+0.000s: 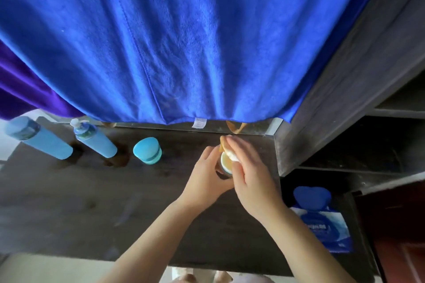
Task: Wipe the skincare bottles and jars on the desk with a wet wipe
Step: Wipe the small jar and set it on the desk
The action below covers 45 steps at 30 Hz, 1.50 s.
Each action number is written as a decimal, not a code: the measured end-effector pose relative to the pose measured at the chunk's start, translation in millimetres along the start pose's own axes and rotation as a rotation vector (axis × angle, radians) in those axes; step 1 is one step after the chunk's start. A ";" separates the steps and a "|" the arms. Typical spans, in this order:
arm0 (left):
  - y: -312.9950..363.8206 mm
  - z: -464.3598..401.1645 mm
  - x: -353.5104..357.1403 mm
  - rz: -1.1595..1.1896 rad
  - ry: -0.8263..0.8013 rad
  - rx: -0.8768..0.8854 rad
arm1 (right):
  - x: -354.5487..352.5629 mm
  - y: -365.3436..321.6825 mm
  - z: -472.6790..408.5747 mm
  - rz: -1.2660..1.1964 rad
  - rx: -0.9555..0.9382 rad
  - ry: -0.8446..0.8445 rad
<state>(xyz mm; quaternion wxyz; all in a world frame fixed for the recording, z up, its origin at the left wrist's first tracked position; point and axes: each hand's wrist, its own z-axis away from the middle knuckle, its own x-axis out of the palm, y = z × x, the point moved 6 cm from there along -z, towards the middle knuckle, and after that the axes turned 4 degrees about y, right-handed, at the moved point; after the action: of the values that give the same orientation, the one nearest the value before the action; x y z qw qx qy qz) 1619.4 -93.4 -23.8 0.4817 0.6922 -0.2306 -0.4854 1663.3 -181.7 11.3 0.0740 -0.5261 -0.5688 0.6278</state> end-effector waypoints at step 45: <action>39.2 5.4 -67.6 0.687 0.072 -0.182 | 26.0 -107.6 4.9 -0.122 -0.150 0.292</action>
<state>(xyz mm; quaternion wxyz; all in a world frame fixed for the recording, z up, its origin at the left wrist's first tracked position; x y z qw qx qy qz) 1591.9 -59.5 41.2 0.6842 0.5454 -0.3885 -0.2889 1593.9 -130.0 80.6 0.1541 -0.5803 -0.6283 0.4948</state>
